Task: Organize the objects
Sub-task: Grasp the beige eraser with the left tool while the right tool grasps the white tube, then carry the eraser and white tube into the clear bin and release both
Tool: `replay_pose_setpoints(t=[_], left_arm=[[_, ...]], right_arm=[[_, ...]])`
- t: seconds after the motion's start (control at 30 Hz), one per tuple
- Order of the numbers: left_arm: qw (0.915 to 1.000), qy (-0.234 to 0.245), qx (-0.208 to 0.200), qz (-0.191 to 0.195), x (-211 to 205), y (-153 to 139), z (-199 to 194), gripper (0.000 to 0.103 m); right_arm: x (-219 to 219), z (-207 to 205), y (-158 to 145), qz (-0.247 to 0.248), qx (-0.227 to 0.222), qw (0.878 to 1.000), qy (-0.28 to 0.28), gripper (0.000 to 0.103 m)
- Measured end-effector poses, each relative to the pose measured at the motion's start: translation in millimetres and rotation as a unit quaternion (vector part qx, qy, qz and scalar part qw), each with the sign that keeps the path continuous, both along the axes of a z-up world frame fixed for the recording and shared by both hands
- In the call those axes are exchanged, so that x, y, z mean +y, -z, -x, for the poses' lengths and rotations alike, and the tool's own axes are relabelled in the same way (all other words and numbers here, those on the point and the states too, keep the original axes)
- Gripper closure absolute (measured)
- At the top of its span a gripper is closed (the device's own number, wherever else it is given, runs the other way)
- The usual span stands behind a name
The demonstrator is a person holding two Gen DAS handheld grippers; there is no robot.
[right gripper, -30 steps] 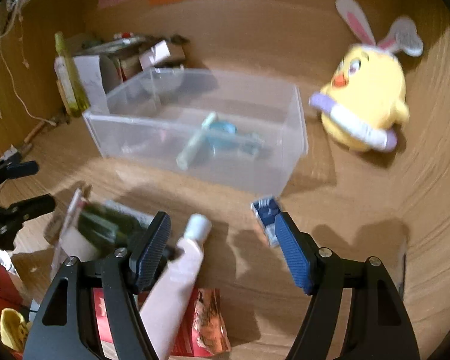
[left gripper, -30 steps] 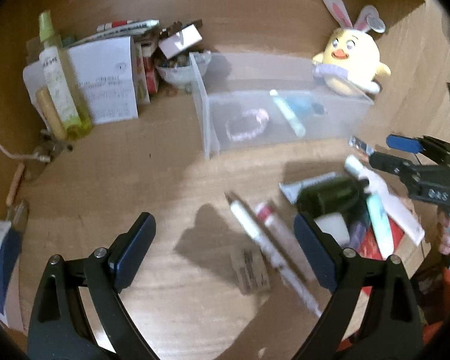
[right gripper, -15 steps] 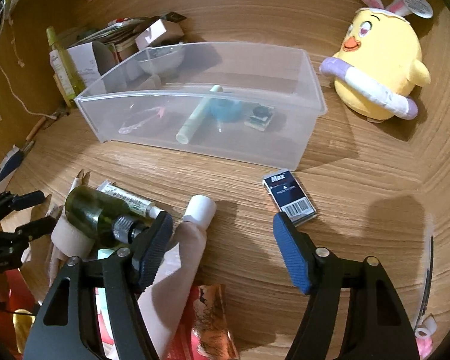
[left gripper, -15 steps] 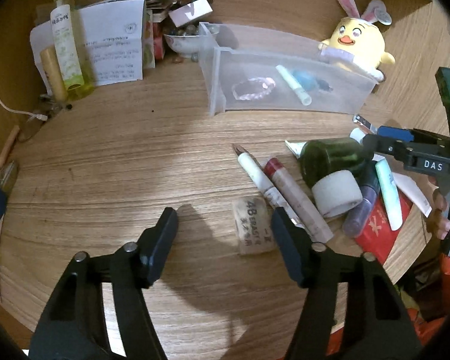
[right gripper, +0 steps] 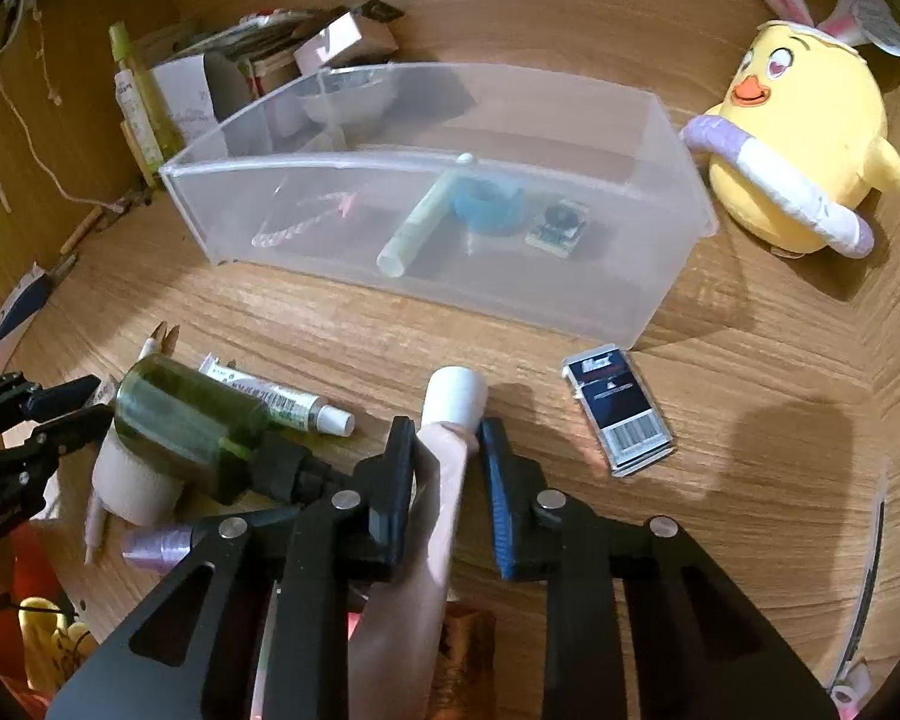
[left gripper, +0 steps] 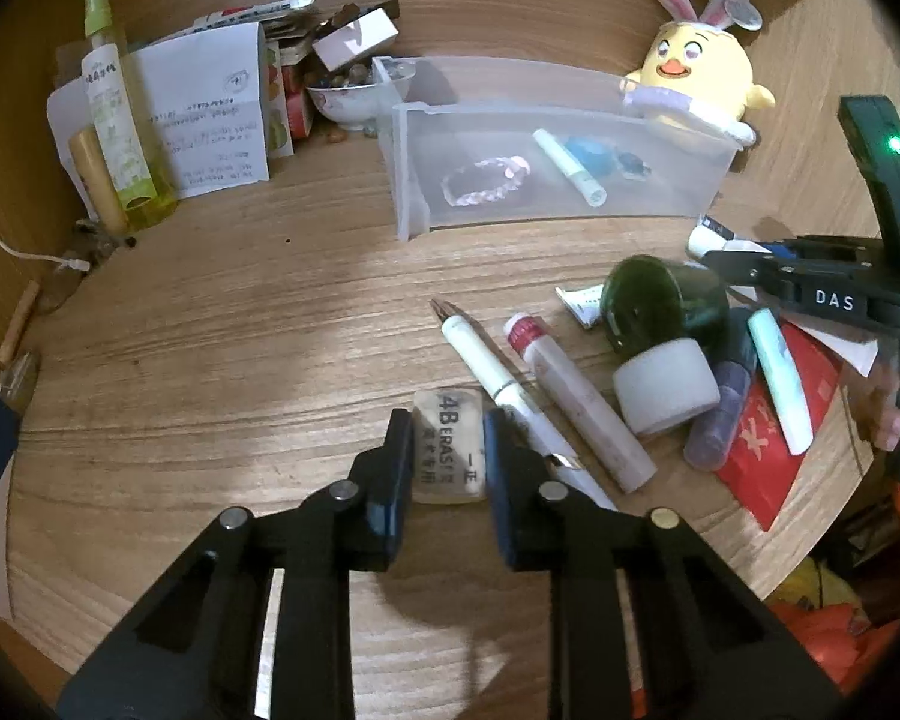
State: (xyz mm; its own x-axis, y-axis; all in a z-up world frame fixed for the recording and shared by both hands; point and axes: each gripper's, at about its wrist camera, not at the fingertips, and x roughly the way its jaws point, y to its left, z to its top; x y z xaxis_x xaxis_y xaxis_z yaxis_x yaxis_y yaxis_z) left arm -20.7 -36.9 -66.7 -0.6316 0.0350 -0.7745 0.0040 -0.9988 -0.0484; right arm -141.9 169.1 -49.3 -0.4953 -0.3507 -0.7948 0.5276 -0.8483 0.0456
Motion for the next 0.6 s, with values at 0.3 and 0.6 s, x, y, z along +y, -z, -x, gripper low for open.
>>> replay_pose_setpoints(t=[0.3,0.6], left_arm=[[0.9989,-0.020,0.037,-0.020,-11.4,-25.3,8.1,0.080],[0.9945,-0.017,0.099,-0.030,-7.3,-73.6,37.8,0.080]], right_arm=[[27.2,0.0,-28.2,0.035,0.033,0.999,0.024,0.083],[43.4,7.6,-74.4,0.064,0.087,0.994,0.035,0.083]])
